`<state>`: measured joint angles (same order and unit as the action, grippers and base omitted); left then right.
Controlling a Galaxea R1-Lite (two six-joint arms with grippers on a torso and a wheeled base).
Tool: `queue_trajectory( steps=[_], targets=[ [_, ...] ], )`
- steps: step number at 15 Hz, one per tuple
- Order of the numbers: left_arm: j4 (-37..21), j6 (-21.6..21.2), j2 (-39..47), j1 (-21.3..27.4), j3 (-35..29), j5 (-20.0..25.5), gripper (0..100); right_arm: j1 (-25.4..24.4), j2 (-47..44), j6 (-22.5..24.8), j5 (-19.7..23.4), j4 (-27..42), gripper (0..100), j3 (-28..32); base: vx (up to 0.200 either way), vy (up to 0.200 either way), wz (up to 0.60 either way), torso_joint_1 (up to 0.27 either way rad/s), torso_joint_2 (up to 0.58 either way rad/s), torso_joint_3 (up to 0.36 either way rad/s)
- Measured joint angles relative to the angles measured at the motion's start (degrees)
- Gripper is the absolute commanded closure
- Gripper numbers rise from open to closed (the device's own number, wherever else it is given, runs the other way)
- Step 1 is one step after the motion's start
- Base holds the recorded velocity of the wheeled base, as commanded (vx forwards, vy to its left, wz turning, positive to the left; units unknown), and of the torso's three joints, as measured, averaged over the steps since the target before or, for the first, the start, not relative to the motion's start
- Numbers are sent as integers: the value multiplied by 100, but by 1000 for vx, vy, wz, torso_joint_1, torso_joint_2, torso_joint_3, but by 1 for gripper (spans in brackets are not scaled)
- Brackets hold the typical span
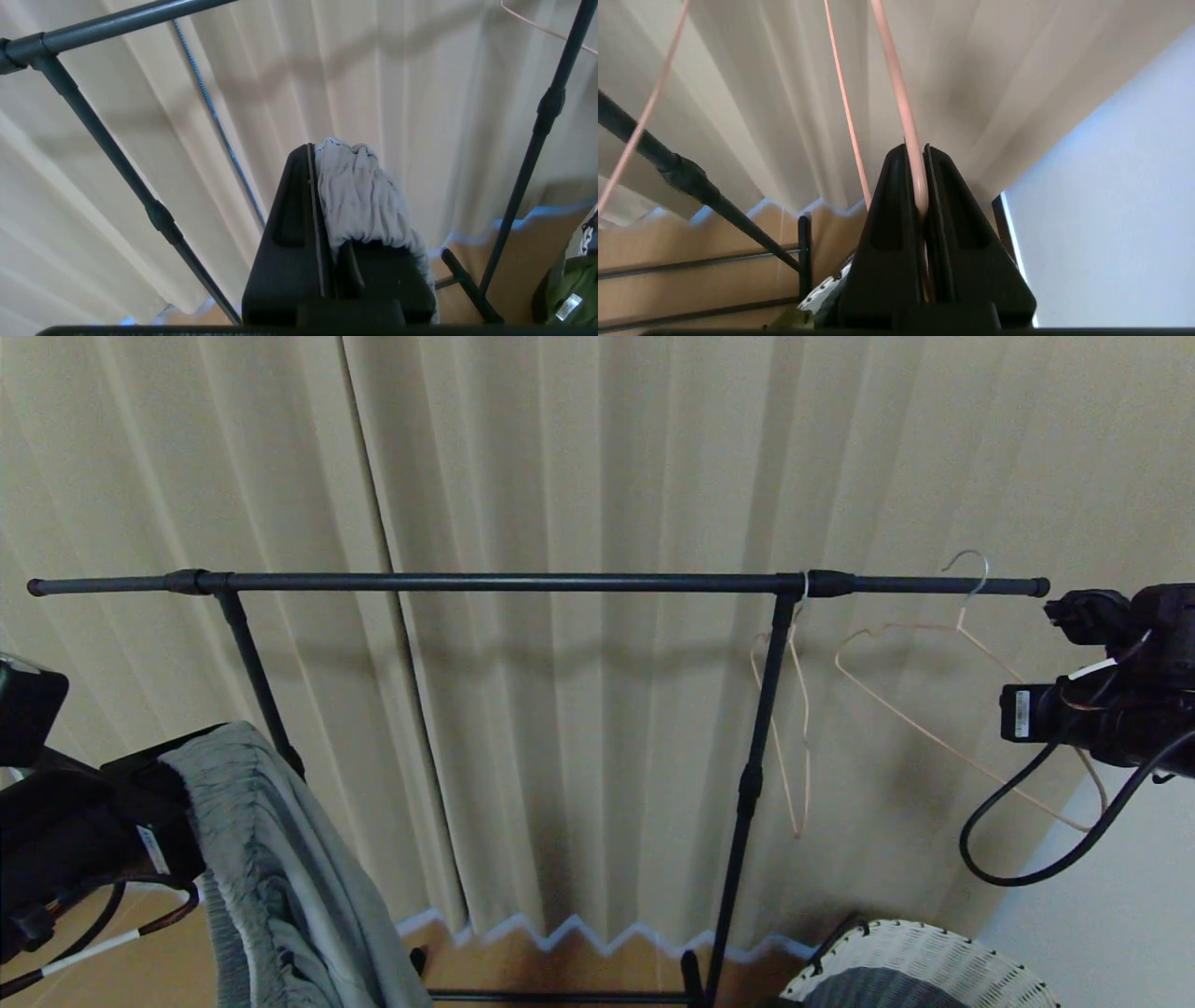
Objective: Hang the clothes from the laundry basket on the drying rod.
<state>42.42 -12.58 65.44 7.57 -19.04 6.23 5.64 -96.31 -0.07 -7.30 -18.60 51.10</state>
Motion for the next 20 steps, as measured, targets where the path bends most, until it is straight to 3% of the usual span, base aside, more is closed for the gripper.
queue_trajectory(
  steps=[4,13,18,20],
  targets=[
    [0,-11,2,-24,6,1,100,-2,321,-2,11,-2,100,-221,0,0,0,0,0,0],
    [0,-13,2,-66,9,1,100,-2,1143,-77,161,-4,100,-1042,-200,0,0,0,4,3],
    [7,-9,-4,-112,11,0,100,-2,1577,-167,501,-2,100,-1197,0,0,0,0,0,0],
    [-2,-9,2,-113,13,-2,100,-39,1734,-468,668,-2,100,-1206,0,0,0,0,0,0]
  ],
)
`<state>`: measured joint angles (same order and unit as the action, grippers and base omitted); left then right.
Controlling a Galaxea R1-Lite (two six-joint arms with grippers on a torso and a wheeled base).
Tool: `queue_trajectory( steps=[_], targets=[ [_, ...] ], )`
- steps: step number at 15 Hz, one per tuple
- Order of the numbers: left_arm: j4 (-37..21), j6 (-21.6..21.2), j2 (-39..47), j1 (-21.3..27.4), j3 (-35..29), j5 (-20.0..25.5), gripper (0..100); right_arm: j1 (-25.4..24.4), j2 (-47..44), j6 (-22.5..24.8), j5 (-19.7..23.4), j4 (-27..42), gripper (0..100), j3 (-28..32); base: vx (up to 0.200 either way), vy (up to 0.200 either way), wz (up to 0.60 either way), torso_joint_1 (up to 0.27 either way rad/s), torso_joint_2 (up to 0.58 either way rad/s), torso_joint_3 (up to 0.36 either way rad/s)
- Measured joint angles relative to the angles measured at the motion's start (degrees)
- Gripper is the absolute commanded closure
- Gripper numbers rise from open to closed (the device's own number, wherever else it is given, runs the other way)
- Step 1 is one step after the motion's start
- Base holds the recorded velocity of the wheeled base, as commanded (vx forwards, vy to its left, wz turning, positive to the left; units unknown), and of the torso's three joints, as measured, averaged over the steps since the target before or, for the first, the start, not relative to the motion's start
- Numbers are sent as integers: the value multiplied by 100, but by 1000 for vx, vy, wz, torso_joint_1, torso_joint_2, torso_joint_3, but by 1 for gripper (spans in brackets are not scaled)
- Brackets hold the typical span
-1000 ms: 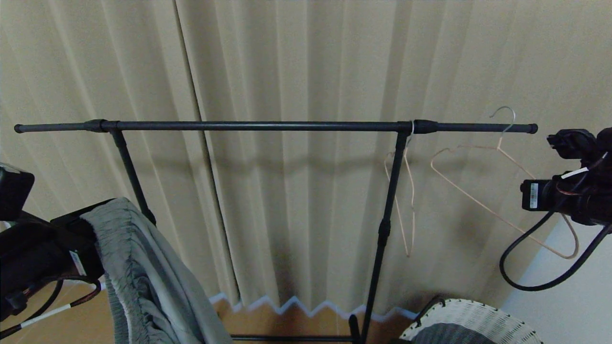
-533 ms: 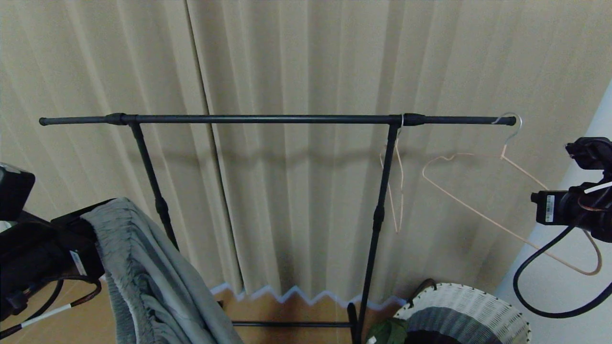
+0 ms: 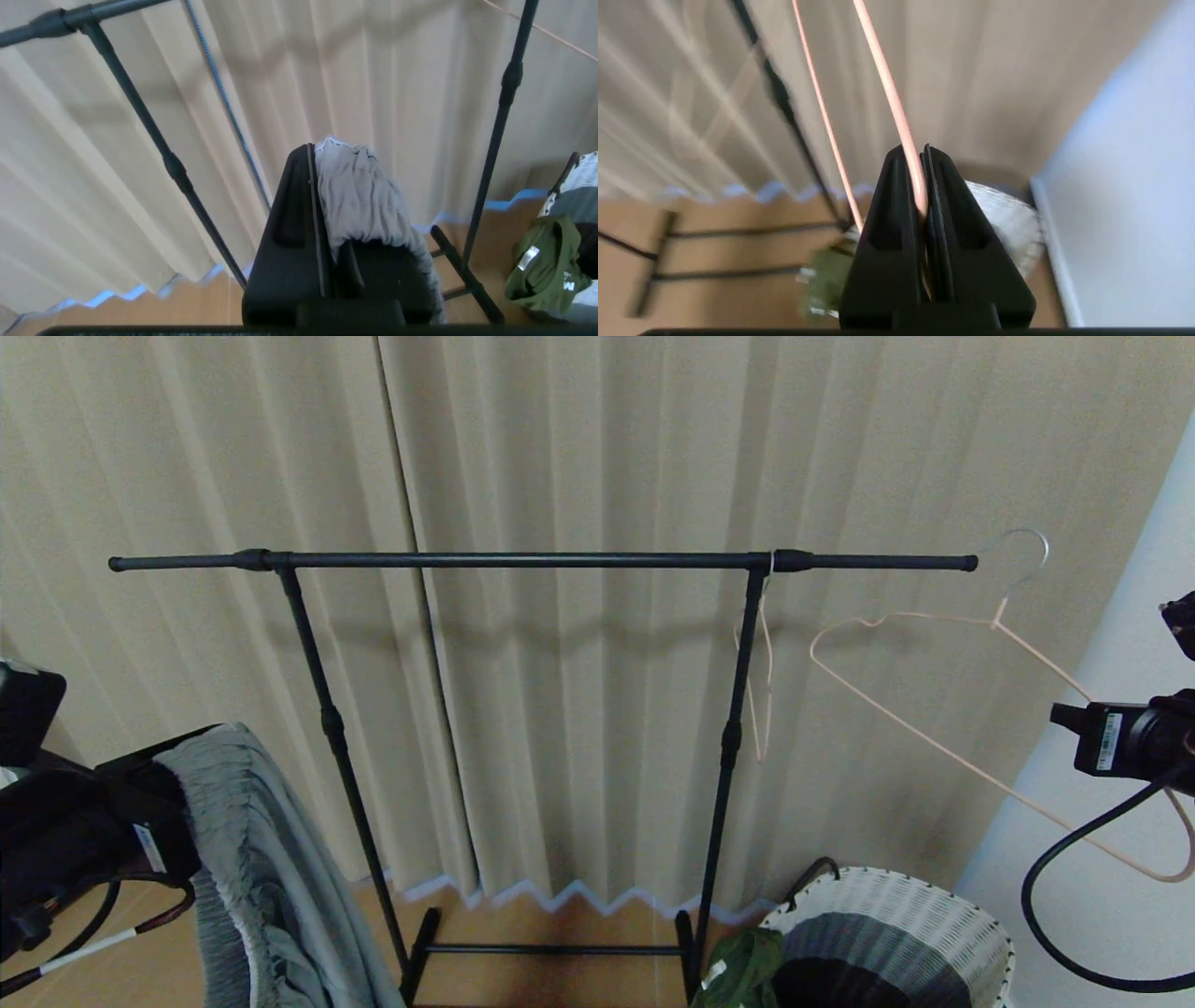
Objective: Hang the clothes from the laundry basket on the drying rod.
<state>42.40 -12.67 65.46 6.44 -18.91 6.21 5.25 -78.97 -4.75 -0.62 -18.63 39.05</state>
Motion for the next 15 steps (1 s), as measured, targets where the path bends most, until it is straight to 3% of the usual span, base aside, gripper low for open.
queue_trajectory(
  steps=[5,8,15],
  targets=[
    [2,2,0,1,2,2,100,-110,424,-373,705,0,100,-13,0,0,0,0,0,0],
    [2,0,0,4,2,0,100,-121,572,-386,828,11,100,-68,0,0,0,0,0,0],
    [0,2,0,-5,2,-9,100,-168,623,-386,830,0,100,-138,0,200,0,2,1,2]
  ],
)
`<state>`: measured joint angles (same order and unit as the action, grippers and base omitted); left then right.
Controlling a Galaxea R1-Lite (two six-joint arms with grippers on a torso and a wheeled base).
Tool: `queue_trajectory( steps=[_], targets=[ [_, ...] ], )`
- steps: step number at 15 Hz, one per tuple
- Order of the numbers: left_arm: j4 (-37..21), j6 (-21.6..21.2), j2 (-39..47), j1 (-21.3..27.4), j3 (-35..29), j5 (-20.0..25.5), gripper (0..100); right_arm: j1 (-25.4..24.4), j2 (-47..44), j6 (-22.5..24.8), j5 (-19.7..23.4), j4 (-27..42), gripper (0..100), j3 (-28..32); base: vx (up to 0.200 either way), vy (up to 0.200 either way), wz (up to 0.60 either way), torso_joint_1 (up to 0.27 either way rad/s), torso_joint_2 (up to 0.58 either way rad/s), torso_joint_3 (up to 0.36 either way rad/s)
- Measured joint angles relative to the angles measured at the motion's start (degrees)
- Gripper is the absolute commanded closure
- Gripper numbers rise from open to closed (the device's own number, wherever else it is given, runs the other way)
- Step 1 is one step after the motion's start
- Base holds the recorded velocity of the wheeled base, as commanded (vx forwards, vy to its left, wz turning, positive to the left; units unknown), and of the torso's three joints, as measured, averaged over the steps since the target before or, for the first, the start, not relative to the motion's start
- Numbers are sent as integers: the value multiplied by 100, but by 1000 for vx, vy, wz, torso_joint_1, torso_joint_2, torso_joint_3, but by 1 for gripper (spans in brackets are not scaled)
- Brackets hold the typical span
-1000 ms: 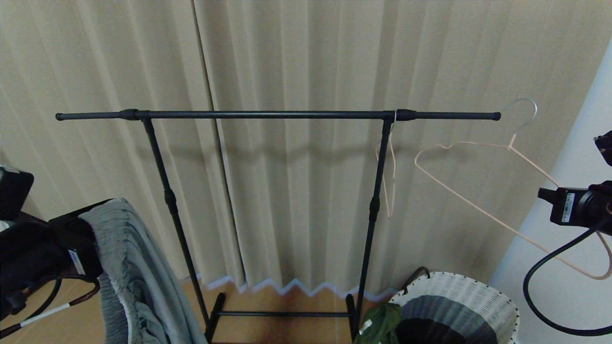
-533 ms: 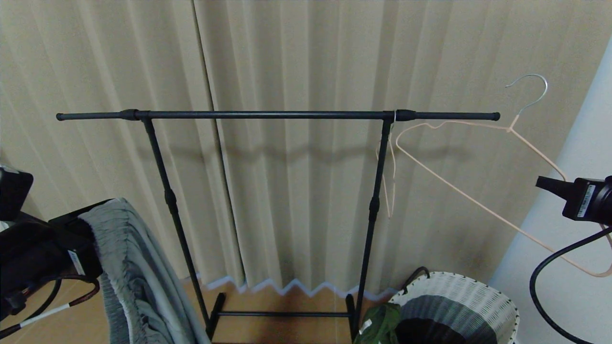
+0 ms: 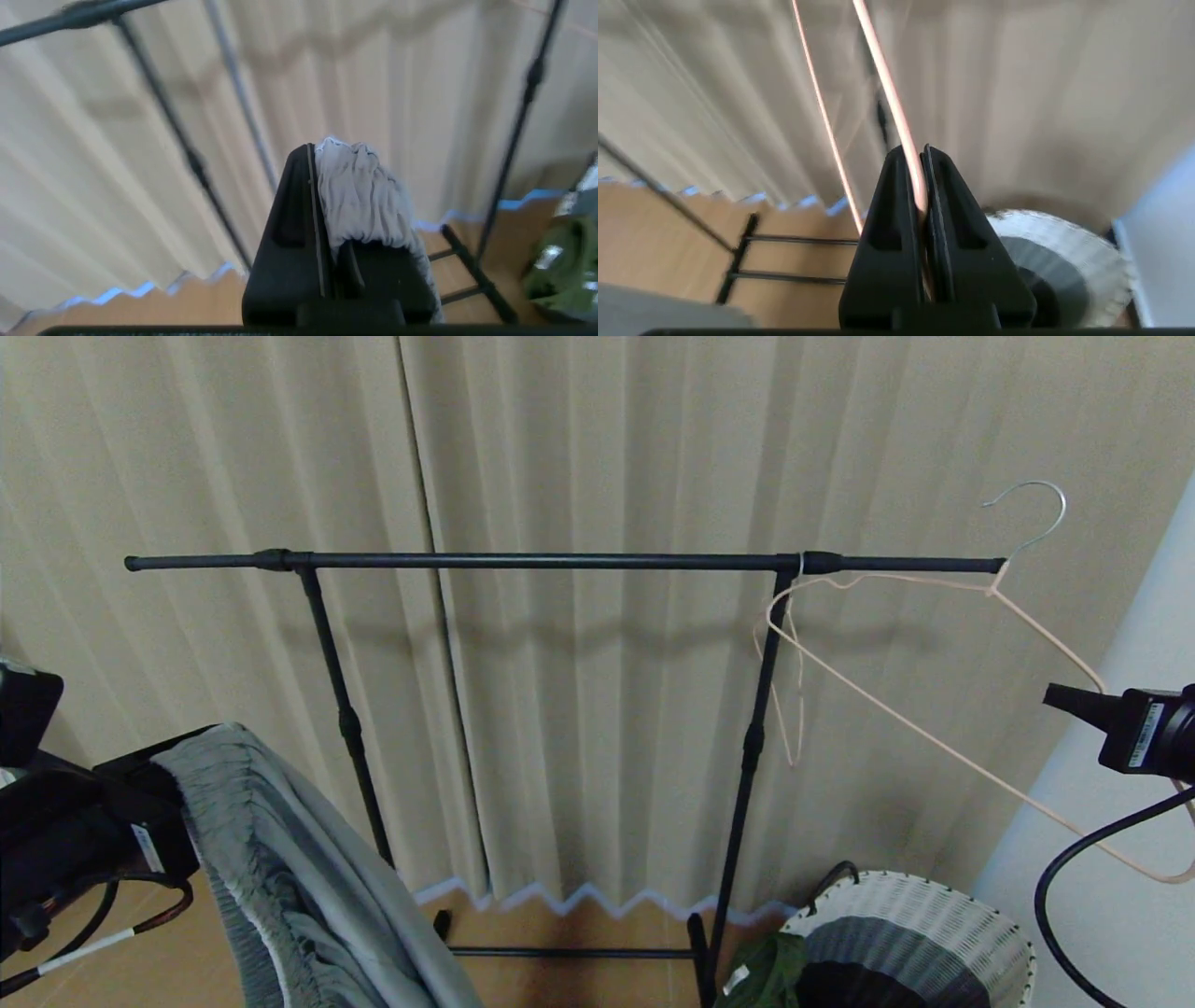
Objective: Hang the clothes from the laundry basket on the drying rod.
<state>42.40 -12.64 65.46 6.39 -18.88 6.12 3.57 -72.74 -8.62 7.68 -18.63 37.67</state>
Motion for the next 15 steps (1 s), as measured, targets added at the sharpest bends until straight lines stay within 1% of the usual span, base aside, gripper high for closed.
queue_trajectory(
  steps=[3,6,8,12,15],
  targets=[
    [2,0,-2,13,1,6,100,-10,-5,6,-5,16,100,-24,0,200,0,4,2,2],
    [2,4,27,35,89,4,100,-138,-38,30,-11,7,100,-13,0,200,0,4,4,5],
    [2,-20,88,26,67,9,100,-300,-52,35,-13,10,100,-13,0,0,0,0,0,0],
    [16,-229,276,44,-40,4,100,-707,-66,52,-13,34,100,-165,0,0,0,0,0,0],
    [-12,-257,505,39,-335,-87,100,-1332,-66,61,-21,21,100,-341,0,0,0,0,0,0]
  ],
)
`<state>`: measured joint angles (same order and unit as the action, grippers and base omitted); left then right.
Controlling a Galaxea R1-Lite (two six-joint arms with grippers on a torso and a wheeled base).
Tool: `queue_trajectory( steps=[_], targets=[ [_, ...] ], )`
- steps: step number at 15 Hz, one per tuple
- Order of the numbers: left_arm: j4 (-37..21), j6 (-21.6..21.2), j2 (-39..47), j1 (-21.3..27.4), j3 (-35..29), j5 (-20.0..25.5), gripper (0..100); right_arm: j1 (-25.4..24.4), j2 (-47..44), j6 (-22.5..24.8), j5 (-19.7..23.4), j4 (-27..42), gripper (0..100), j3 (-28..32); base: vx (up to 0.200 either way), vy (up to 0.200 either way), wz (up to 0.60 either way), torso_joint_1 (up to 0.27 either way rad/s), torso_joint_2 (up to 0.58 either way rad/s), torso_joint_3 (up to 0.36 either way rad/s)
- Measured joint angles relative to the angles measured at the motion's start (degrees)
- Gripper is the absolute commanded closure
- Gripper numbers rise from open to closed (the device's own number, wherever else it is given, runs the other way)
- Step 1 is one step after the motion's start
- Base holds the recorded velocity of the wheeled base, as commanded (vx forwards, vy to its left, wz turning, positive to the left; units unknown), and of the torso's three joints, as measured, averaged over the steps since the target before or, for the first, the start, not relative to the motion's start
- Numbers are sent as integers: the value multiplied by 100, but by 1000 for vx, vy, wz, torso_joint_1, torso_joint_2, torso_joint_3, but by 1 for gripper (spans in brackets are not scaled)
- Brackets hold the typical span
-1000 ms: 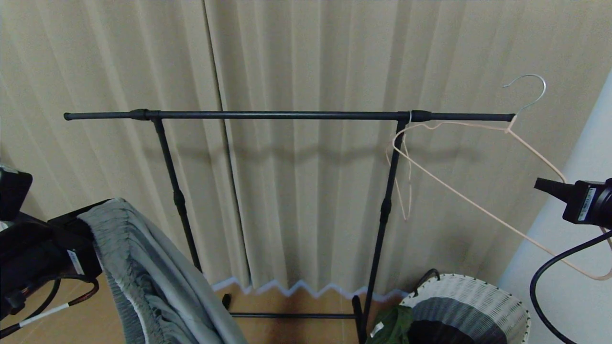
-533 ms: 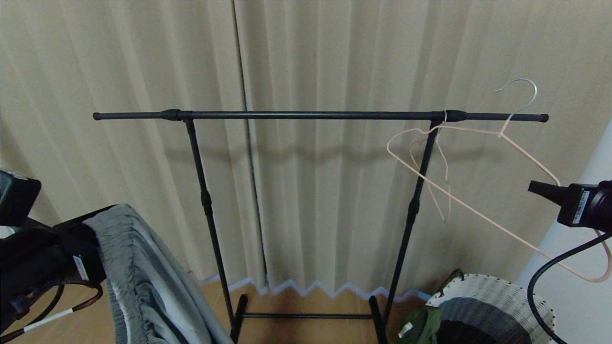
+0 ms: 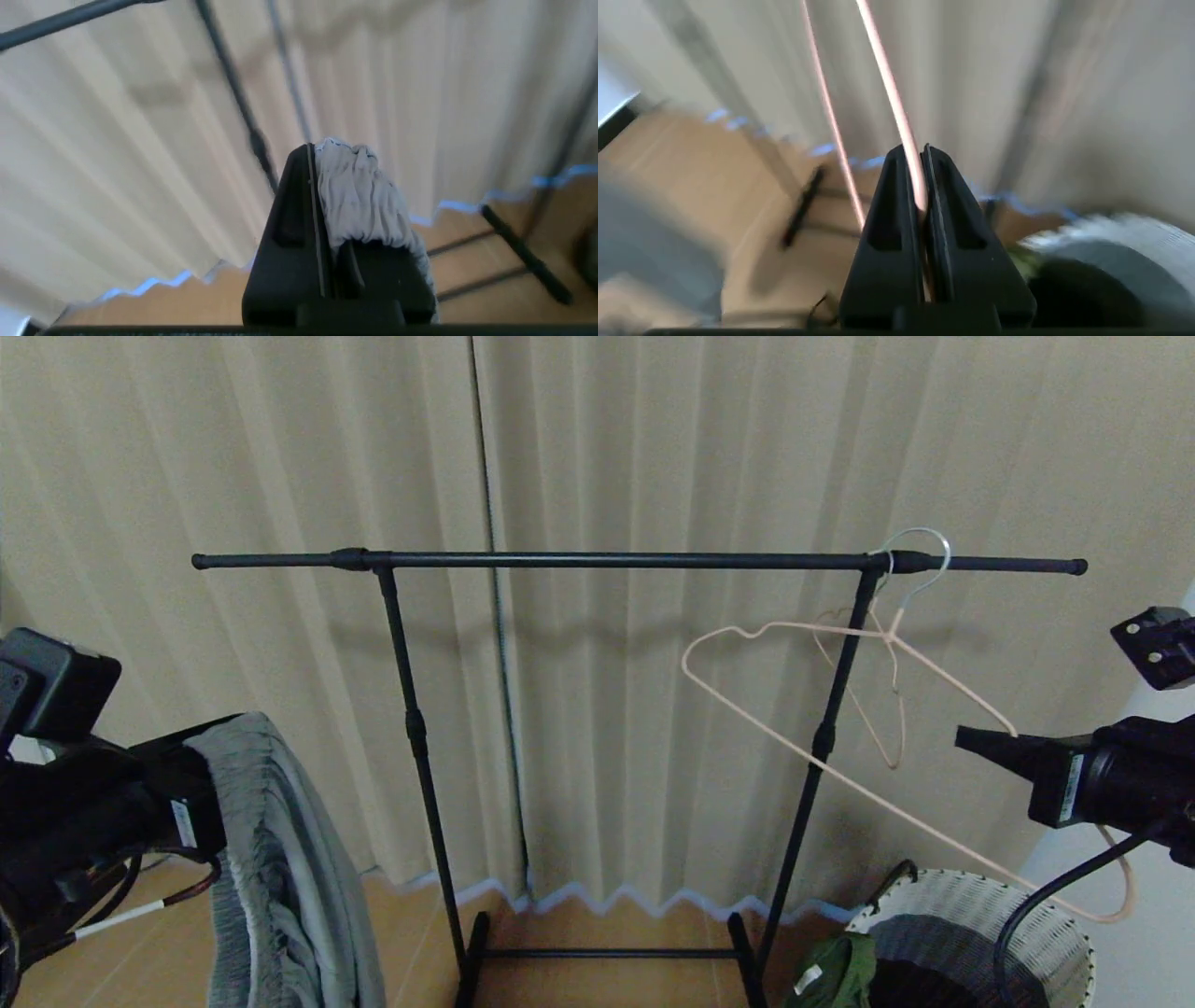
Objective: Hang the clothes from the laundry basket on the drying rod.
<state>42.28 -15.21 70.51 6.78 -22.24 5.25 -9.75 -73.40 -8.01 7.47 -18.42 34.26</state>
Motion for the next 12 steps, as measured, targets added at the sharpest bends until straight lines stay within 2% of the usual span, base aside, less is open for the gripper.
queue_trajectory(
  steps=[1,4,5,7,10,12],
  targets=[
    [-49,-44,82,22,-163,-146,100,-201,0,2,7,-5,100,-28,0,0,0,0,0,0],
    [-519,-227,380,265,-817,-1182,100,-703,11,-9,13,-22,100,-28,0,0,0,0,0,0],
    [-880,-240,473,411,-1136,-1551,100,-896,17,-17,18,-18,100,-27,0,0,0,0,0,0],
    [-1979,-235,619,708,-1849,-2088,100,-1224,69,-24,16,-18,100,-9,0,0,0,0,0,0],
    [-3541,-77,848,1069,-2970,-2324,100,-1797,138,-39,21,-21,100,15,0,0,0,0,0,0],
    [-4270,350,1113,1254,-3755,-2455,100,-2244,168,-91,16,-21,100,74,0,0,0,0,0,0]
  ],
)
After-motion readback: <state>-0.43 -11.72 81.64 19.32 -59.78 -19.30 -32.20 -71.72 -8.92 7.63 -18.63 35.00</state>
